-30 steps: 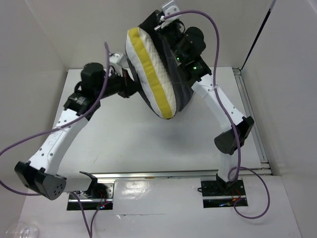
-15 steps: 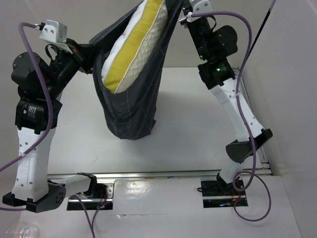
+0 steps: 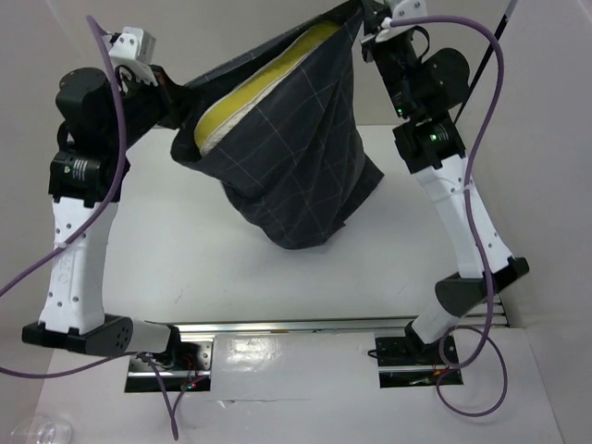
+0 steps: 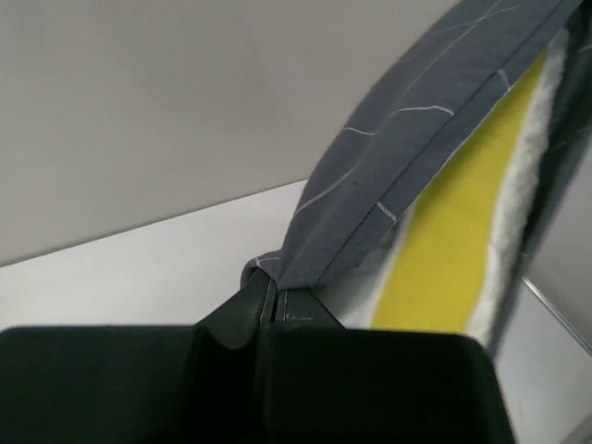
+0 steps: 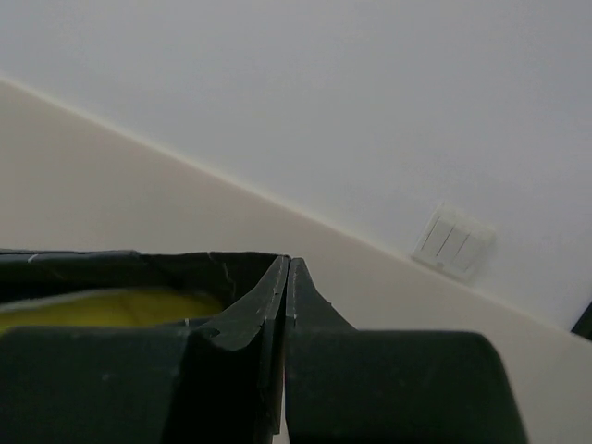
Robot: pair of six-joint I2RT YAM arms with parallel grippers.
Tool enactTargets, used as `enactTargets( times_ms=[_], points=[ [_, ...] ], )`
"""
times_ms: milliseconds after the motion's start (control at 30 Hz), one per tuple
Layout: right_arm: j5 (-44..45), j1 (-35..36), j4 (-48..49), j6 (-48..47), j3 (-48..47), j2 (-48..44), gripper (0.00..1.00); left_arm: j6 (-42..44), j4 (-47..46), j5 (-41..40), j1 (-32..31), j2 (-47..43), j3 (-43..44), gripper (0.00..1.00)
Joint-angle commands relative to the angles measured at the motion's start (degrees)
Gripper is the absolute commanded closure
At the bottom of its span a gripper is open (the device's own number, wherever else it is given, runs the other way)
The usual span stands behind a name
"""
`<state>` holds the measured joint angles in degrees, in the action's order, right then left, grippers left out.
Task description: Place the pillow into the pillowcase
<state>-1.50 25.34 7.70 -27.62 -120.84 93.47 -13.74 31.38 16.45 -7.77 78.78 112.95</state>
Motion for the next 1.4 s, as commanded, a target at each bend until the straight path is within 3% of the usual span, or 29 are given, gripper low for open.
enactTargets(
  times_ms=[0, 33, 100, 200, 233, 300, 400, 500, 633, 700, 800, 967, 1067, 1267, 1367],
  points=[
    [-0.8, 0.5, -0.3, 6.5, 9.2, -7.1, 1.00, -0.1, 3.8, 3.0, -3.4, -0.5, -6.4, 1.00],
    [-0.8, 1.0, 0.5, 6.5, 13.0, -7.6, 1.00, -0.1, 3.8, 3.0, -3.9, 0.0, -8.2, 1.00],
    [-0.8, 1.7, 0.5, 6.5, 11.7, -6.4, 1.00, -0.1, 2.8, 2.5, -3.9, 0.1, -7.9, 1.00],
    [1.3, 1.7, 4.2, 5.1, 0.5, -2.3, 1.00, -0.6, 2.3, 1.3, -1.8, 2.9, 7.9, 1.00],
    [1.3, 1.7, 5.6, 4.3, -5.7, -0.9, 1.00, -1.1, 1.3, 1.3, -1.8, 3.0, 17.1, 1.00],
    [1.3, 1.7, 8.1, 2.2, -11.4, 0.2, 1.00, -0.5, -4.0, 0.0, -1.8, 1.7, 21.7, 1.00],
    [1.3, 1.7, 11.5, 0.9, -15.4, 0.7, 1.00, -0.5, -9.8, -1.2, -1.3, -2.1, 19.3, 1.00],
    [2.4, 1.7, 16.1, 1.5, -9.7, -3.3, 1.00, 0.0, -8.3, -3.1, -0.6, -2.7, 18.3, 1.00],
    [1.2, 1.7, 14.7, 2.7, 1.4, -8.5, 1.00, 3.5, -19.8, -4.8, -0.1, -9.9, 0.9, 1.00],
    [-1.5, 1.7, 8.6, 4.9, 3.8, -9.0, 1.00, 2.5, -14.8, -3.5, -0.1, -8.7, 1.2, 1.00],
    [-4.4, 1.7, -1.1, 7.5, 9.5, -9.0, 1.00, -0.9, 0.5, 1.0, -0.1, -0.4, 4.7, 1.00],
    [-5.1, 0.7, -4.6, 12.2, 18.4, -7.9, 1.00, -2.9, 5.1, 5.4, -1.7, 5.8, -8.8, 1.00],
    [-6.2, 0.2, -6.7, 13.0, 11.9, -4.5, 1.00, -0.5, 8.4, 6.2, -1.7, 10.7, -3.9, 1.00],
    [-7.8, -1.1, 2.9, 12.3, -7.2, -0.1, 1.00, 1.9, -1.8, 1.7, -1.2, 10.7, 21.2, 1.00],
    [-7.8, -1.1, 13.7, 9.3, -9.2, -1.0, 1.00, 0.5, -14.7, -1.0, 1.2, 3.9, 18.0, 1.00]
  ],
)
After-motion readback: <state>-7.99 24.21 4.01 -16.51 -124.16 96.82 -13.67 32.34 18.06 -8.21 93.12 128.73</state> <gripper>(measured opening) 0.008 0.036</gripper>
